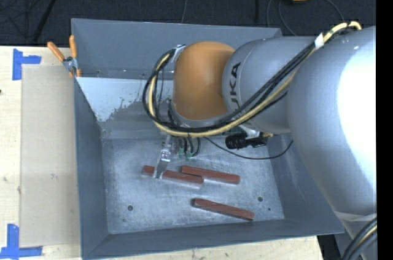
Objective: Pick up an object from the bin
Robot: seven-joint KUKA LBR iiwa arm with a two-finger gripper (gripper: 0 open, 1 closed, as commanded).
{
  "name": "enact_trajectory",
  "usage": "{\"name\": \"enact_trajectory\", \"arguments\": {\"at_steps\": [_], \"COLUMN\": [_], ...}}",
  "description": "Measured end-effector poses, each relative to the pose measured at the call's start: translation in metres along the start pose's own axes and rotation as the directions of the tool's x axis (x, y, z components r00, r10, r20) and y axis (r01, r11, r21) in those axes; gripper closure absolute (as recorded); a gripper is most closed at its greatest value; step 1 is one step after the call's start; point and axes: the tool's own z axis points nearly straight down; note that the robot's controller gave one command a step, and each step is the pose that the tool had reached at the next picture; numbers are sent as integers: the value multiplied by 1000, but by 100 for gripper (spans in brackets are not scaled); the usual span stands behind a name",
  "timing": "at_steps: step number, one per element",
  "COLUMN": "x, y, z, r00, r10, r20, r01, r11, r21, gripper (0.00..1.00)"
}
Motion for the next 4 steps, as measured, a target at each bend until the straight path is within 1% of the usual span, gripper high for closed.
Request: {"name": "enact_trajectory", "arguments": {"at_steps": [1,2,3,4], "x": [19,19,17,17], "y": [-26,-26,-15,-15], "z": [42,42,-70,-70], "r00": [999,999,1000,1000], "r10": [28,28,12,12], "r20": [16,16,5,5], "r01": [-28,-28,-12,-12], "r11": [1000,1000,1000,1000], "r21": [-11,-11,-5,-5], "gripper": [100,100,100,100]}}
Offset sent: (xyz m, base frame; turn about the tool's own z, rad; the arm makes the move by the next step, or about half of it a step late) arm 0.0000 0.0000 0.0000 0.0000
